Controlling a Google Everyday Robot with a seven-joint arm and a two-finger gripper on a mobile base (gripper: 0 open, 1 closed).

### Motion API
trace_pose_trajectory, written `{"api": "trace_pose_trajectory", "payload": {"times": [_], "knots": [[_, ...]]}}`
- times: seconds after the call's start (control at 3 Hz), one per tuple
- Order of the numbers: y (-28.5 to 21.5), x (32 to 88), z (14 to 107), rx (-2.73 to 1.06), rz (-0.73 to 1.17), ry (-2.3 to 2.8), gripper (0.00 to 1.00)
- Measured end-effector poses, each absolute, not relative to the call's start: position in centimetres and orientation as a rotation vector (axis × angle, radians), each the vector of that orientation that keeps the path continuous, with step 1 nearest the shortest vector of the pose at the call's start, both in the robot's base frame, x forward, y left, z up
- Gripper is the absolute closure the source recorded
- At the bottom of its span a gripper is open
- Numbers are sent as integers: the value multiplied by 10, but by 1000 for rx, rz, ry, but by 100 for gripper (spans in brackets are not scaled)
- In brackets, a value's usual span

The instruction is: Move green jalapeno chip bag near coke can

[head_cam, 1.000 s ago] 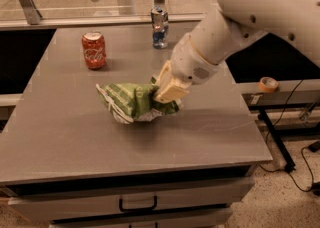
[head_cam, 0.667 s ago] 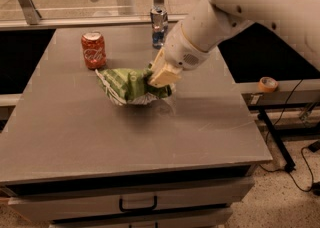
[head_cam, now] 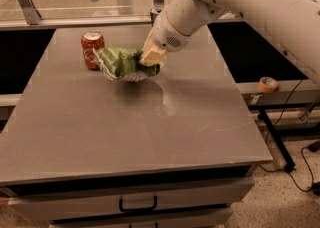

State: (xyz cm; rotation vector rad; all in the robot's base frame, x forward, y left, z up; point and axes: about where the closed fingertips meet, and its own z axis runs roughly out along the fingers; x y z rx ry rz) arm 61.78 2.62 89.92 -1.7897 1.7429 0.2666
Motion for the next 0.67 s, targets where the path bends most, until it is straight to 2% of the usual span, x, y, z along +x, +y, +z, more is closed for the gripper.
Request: {"api": "trace_pose_trajectory", "payload": {"times": [0.67], "knots": [[42,644,891,-1778,254,1754,36]]}}
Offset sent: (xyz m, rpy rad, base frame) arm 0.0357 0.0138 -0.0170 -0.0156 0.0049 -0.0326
